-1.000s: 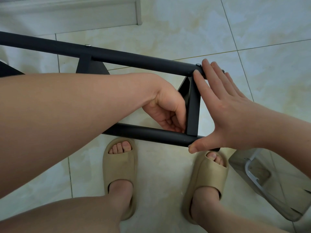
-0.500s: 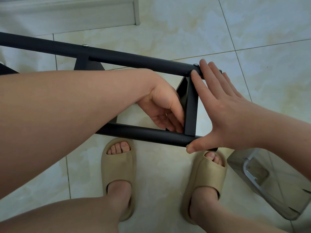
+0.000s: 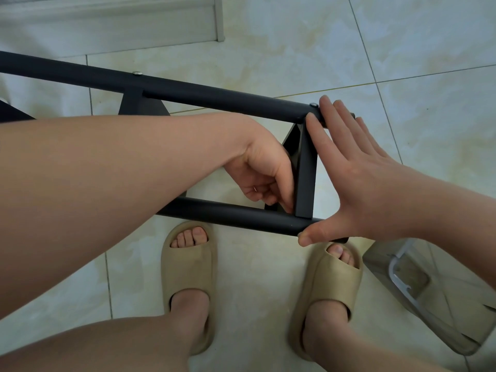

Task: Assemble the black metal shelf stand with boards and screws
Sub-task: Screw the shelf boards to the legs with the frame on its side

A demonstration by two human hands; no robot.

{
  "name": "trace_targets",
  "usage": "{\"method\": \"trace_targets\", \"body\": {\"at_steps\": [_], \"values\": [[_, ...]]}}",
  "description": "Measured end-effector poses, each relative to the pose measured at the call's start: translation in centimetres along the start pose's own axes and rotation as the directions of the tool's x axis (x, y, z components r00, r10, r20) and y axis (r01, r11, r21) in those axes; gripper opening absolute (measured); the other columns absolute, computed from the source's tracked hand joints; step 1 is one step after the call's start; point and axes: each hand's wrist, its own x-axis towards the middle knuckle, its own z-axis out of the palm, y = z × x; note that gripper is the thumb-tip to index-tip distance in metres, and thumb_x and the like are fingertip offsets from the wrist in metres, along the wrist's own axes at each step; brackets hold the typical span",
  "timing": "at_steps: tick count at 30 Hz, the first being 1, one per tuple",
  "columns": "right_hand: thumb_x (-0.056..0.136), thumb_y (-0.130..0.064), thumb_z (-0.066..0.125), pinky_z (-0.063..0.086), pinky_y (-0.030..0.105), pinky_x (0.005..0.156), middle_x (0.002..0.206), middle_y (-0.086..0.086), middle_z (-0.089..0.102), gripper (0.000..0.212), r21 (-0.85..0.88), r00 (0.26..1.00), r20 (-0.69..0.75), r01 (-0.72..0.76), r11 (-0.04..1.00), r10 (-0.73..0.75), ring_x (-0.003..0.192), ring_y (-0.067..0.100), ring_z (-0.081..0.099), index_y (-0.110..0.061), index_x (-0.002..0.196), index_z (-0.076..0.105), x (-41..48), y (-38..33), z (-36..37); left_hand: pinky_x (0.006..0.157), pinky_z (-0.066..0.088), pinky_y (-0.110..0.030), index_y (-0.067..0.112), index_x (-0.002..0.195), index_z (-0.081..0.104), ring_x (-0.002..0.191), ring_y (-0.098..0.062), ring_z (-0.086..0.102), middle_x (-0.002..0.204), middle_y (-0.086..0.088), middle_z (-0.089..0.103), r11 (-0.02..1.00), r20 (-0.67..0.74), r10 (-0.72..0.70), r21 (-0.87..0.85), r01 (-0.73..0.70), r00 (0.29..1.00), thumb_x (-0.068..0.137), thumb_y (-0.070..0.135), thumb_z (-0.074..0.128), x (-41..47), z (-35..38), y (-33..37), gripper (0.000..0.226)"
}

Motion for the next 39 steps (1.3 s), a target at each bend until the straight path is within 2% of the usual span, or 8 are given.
{"method": "trace_targets", "body": {"at_steps": [3,5,9,12,18,22,28,39], "values": [[0.046,-0.104,0.037,-0.025,0.025,0.112,0.156,0.0,-0.045,0.153,0.0,1.0,0.002,0.001,1.0,-0.001,0.142,0.015,-0.044,-0.02,0.152,-0.033,0.02,-0.02,0.06,0.071,0.044,-0.023,0.021,0.093,0.07,0.079,-0.011,0.055,0.086,0.006,0.07,1.0,-0.034,-0.016,-0.008,0.016,0.999,0.089,0.011,0.067,-0.06,-0.15,-0.14,0.011],[0.046,-0.104,0.038,-0.026,0.025,0.112,0.156,0.0,-0.045,0.153,0.002,1.0,0.003,0.001,1.0,-0.001,0.142,0.016,-0.044,-0.02,0.152,-0.033,0.03,0.0,0.07,0.069,0.041,-0.023,0.025,0.09,0.072,0.081,-0.012,0.053,0.088,0.007,0.071,1.0,-0.064,-0.027,-0.005,0.027,0.998,0.088,0.015,0.07,0.09,-0.15,-0.17,0.01],[0.046,-0.104,0.038,-0.027,0.023,0.11,0.156,0.0,-0.045,0.153,0.002,1.0,0.001,0.004,1.0,-0.004,0.142,0.015,-0.044,-0.02,0.152,-0.032,-0.01,0.05,0.01,0.058,0.032,-0.019,0.021,0.077,0.073,0.066,-0.009,0.048,0.076,0.006,0.068,1.0,-0.008,-0.027,-0.007,0.027,1.0,0.089,0.009,0.067,0.42,0.17,0.02,0.018],[0.046,-0.104,0.038,-0.027,0.023,0.111,0.156,0.001,-0.045,0.153,0.002,1.0,0.002,0.004,1.0,-0.004,0.142,0.015,-0.044,-0.02,0.152,-0.033,0.0,0.03,0.05,0.057,0.031,-0.018,0.019,0.075,0.073,0.061,-0.007,0.048,0.074,0.004,0.067,0.999,0.016,-0.032,-0.029,0.033,0.999,0.089,0.007,0.065,0.41,0.21,0.05,0.02],[0.046,-0.104,0.038,-0.024,0.027,0.114,0.157,0.002,-0.044,0.154,-0.005,1.0,0.003,0.001,1.0,-0.001,0.143,0.017,-0.043,-0.018,0.153,-0.032,0.02,0.03,0.05,0.06,0.034,-0.018,0.014,0.085,0.068,0.063,-0.007,0.051,0.072,0.004,0.065,0.999,0.025,-0.016,-0.051,0.017,1.0,0.09,0.002,0.062,0.23,0.19,-0.09,0.013],[0.047,-0.104,0.039,-0.023,0.028,0.114,0.157,0.001,-0.044,0.153,-0.006,1.0,0.002,0.0,1.0,0.0,0.143,0.017,-0.042,-0.019,0.153,-0.032,0.06,0.05,0.05,0.061,0.031,-0.02,0.019,0.095,0.067,0.068,-0.008,0.046,0.085,0.005,0.066,0.999,0.022,-0.038,-0.029,0.039,0.999,0.09,0.009,0.065,-0.2,-0.02,-0.25,0.012],[0.046,-0.104,0.037,-0.024,0.027,0.114,0.156,0.002,-0.045,0.153,-0.009,1.0,0.006,0.002,1.0,-0.002,0.143,0.017,-0.043,-0.019,0.153,-0.032,0.04,0.02,-0.02,0.058,0.021,-0.02,0.02,0.085,0.069,0.059,-0.006,0.038,0.079,0.007,0.066,0.998,0.013,-0.066,-0.004,0.066,0.998,0.092,0.012,0.064,0.12,0.31,0.08,0.012],[0.046,-0.103,0.039,-0.024,0.028,0.115,0.155,0.001,-0.047,0.154,-0.008,1.0,0.019,-0.006,1.0,0.006,0.142,0.017,-0.044,-0.019,0.152,-0.034,0.02,-0.14,-0.06,0.059,0.03,-0.017,0.012,0.084,0.067,0.06,-0.006,0.042,0.072,0.001,0.063,0.995,0.019,-0.01,-0.104,0.012,1.0,0.092,-0.002,0.057,0.24,0.83,-0.2,0.019]]}}
